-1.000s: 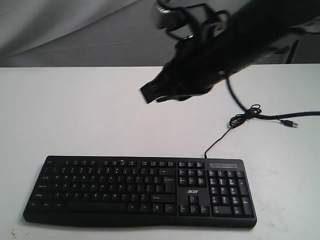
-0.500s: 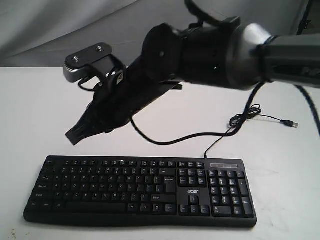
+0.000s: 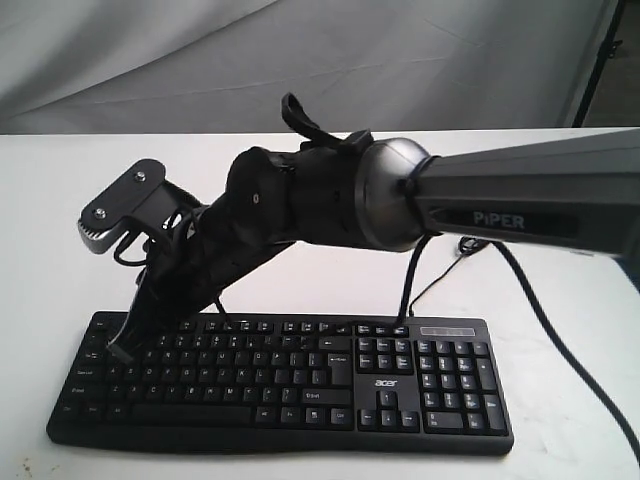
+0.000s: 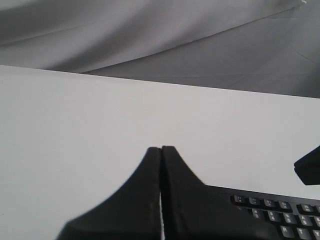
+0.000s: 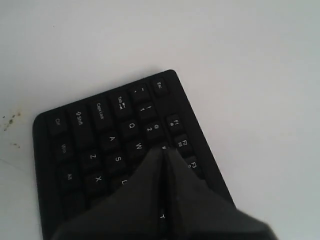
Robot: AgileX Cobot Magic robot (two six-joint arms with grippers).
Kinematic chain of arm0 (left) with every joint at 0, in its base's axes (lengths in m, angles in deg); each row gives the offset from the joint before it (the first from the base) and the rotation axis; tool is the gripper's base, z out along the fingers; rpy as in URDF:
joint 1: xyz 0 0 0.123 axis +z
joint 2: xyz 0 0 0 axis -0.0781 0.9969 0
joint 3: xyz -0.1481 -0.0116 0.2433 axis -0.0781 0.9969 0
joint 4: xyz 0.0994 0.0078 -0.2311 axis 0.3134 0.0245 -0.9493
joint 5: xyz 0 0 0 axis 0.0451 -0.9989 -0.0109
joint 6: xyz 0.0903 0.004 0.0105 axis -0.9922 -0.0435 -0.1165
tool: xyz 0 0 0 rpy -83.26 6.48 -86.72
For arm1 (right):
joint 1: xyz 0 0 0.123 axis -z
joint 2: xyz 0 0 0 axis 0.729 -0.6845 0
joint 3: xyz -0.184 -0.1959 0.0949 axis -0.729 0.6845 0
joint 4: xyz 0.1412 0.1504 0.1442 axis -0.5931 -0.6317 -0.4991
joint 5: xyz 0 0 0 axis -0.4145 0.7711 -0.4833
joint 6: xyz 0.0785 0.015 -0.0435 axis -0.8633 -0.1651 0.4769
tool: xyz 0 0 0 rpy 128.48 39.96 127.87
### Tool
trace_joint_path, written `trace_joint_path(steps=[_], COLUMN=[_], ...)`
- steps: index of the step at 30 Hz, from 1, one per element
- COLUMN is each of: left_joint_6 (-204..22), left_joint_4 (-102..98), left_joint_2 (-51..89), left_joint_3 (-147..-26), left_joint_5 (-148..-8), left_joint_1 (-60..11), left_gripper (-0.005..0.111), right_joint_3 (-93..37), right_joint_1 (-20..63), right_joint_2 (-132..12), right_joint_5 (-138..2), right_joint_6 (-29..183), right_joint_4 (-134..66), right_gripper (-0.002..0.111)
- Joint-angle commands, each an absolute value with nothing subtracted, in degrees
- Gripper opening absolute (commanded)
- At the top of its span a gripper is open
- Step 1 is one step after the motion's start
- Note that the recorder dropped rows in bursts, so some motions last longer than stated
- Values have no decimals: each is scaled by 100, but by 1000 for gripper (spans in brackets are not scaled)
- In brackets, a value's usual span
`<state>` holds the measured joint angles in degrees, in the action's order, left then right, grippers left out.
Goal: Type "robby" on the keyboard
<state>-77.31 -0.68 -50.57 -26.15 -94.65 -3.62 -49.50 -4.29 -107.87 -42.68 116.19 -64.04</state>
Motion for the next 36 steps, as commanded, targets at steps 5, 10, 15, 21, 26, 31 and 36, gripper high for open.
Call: trace_joint_path(steps=[5,10,15,21,26,31,36], left_joint_6=[-7721,-7721,-7721,-7721,-7721,-7721,-7721], left_joint_4=[-121,-121,-121,-121,-121,-121,-121], left_joint_2=[-5080,-5080,-5080,-5080,-5080,-5080,-5080], left_joint_3=[-2587,-2587,-2587,-2587,-2587,-2587,-2587], left_joint_5=[-9451,-9451,-9451,-9451,-9451,-9451,-9451], left_joint_1=[-382,-382,-382,-382,-382,-382,-382], left_gripper=[0,0,0,0,0,0,0], right_joint_3=[-4933,-4918,-4918,-4918,-4918,-4918,-4918], right_joint_1=[-461,-461,-461,-461,-461,-461,-461], right_joint_2=[-10952,-11100,-11222,-11283,-11369,-11411,-11426], right_joint_5=[-4369,-4445,-4434,-4363,-4328,-4274,-4264], right_joint_6=[12411,12562,12562,12562,12562,12549,12549], right_joint_4=[-6886,-6968,-6980,-6957,-6917,-6905,-6817], right_gripper=[0,0,0,0,0,0,0])
